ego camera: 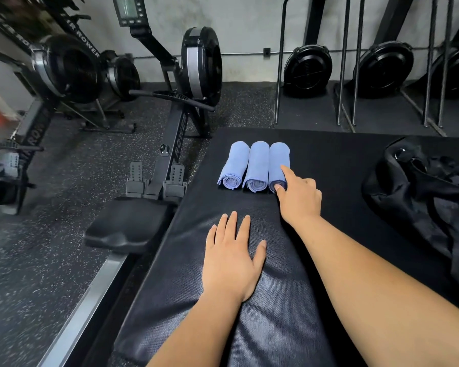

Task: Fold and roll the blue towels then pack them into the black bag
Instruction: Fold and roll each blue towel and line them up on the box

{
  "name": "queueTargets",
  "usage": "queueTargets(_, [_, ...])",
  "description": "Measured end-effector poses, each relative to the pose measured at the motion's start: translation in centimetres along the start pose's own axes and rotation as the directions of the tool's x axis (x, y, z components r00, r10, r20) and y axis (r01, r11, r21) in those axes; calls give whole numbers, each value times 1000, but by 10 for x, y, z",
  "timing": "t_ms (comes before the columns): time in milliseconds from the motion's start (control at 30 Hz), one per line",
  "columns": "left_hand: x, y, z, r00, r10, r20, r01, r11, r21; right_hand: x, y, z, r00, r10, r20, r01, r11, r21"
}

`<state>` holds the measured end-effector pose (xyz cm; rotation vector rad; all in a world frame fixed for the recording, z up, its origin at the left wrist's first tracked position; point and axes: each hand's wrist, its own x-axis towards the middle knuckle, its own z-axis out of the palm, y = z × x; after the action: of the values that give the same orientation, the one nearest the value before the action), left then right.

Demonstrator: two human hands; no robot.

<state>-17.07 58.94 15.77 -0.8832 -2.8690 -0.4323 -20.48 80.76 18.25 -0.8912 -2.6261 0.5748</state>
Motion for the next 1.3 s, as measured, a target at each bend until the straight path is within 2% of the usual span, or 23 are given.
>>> queueTargets(367, [-2, 0, -2, 1000, -4, 20, 4, 1000, -8, -33, 11, -19, 993, -29, 112, 23, 999, 48])
queueTargets(600, [-10, 1, -7, 1000, 17, 25, -16, 998, -56, -53, 8, -46, 964, -82, 253, 92, 995, -27])
queueTargets(933, [-2, -2, -7, 1000, -10, 14, 10, 999, -49, -51, -3, -57, 949, -114, 293, 145, 986, -86])
queueTargets(1167, [-5, -12, -16, 998, -6, 59, 19, 975, -222, -84, -19, -67, 939, -146, 310, 182, 979, -91])
queueTargets(1300, [-23, -25, -33, 996, -44, 77, 61, 971, -233, -108, -31, -76, 932, -173, 318, 214, 972, -99])
